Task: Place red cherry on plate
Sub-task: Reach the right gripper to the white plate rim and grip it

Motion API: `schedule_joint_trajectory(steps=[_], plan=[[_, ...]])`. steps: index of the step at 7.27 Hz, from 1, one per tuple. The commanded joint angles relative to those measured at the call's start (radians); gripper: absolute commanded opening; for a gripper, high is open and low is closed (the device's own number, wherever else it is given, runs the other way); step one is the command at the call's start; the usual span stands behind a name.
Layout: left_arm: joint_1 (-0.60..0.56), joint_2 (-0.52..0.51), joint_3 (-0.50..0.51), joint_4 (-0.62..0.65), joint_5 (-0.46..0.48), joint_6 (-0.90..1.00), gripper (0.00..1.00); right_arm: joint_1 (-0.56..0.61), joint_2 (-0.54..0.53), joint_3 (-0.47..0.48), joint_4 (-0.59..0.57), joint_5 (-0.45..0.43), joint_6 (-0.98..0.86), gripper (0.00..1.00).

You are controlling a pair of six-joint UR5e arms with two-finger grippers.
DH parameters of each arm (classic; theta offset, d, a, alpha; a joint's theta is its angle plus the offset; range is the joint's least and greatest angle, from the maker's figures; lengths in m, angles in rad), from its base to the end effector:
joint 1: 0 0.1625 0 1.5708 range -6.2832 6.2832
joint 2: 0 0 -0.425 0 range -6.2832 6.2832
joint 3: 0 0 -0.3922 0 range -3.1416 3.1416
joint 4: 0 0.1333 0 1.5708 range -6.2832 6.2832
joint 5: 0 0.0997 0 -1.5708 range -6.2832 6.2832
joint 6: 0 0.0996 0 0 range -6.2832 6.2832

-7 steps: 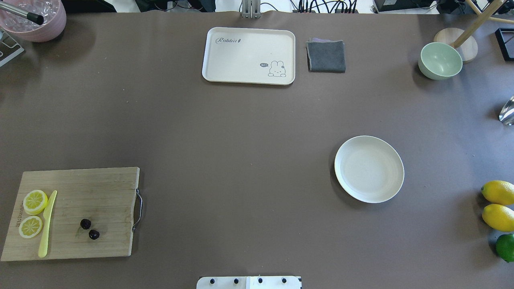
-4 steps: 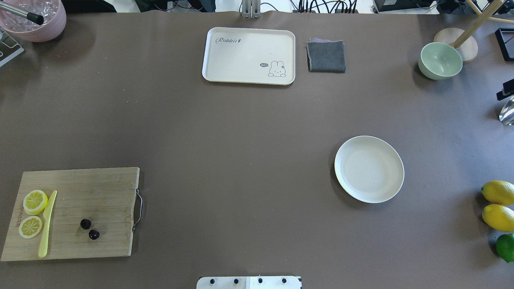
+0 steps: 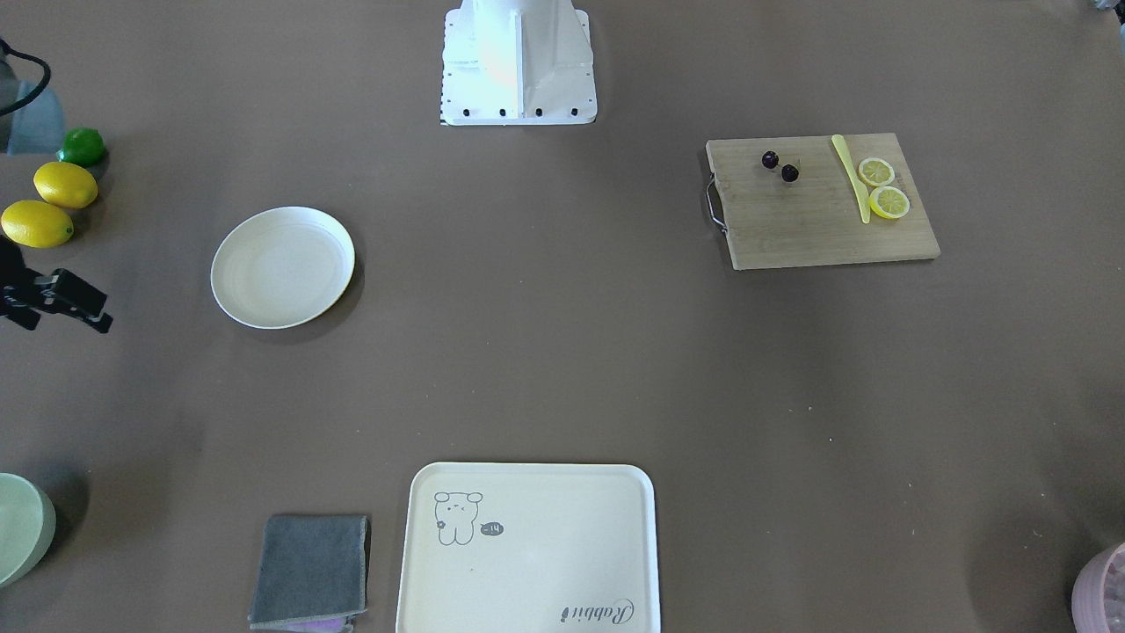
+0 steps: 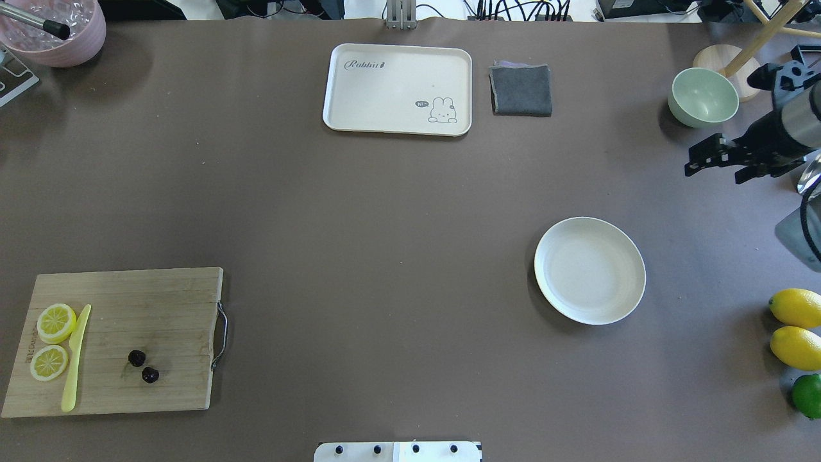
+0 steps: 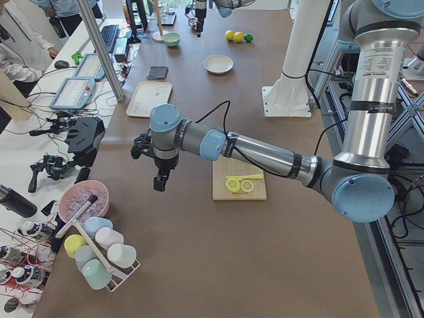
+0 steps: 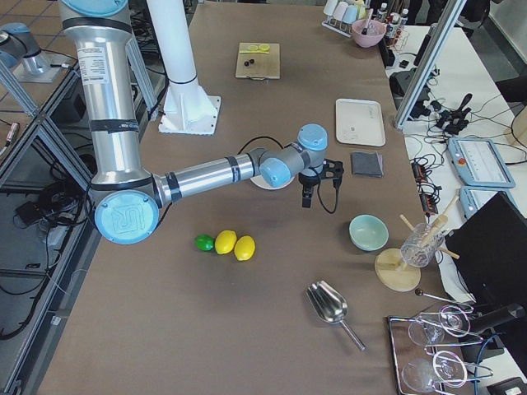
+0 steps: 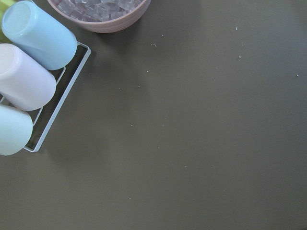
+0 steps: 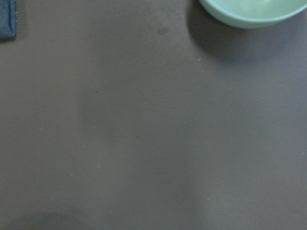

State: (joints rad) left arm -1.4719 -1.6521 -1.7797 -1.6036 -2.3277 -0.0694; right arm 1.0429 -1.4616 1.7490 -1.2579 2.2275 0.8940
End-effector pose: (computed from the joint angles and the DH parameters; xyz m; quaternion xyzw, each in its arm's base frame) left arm -0.0125 -0.5317 0.5109 0.1182 0.3759 0.0729 0.9162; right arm -0.2140 -0.5110 0.4826 0.0110 -0.4161 0.0708 0.9065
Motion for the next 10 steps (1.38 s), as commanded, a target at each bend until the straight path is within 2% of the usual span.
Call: schedule_joint_trajectory(steps=[1,5,7,8,10], plan=[[0.025,0.0,-0.007,-0.001,-0.001,-0.03,0.98,-0.153,0.004,0.041,0.0,-0.057,0.095,0.92],[0.025,0.003,-0.007,-0.001,0.005,-0.03,0.98,-0.268,0.004,0.009,0.0,-0.074,0.08,0.78],[0.025,0.006,-0.007,-0.001,0.007,-0.029,0.98,-0.276,0.001,0.009,0.0,-0.069,0.074,0.6],[0.025,0.006,-0.007,-0.001,0.008,-0.03,0.98,-0.276,-0.006,0.009,0.0,-0.066,0.063,0.55],[0.025,0.005,-0.009,-0.001,0.008,-0.03,0.98,-0.273,-0.014,-0.002,-0.003,-0.065,0.022,0.53]])
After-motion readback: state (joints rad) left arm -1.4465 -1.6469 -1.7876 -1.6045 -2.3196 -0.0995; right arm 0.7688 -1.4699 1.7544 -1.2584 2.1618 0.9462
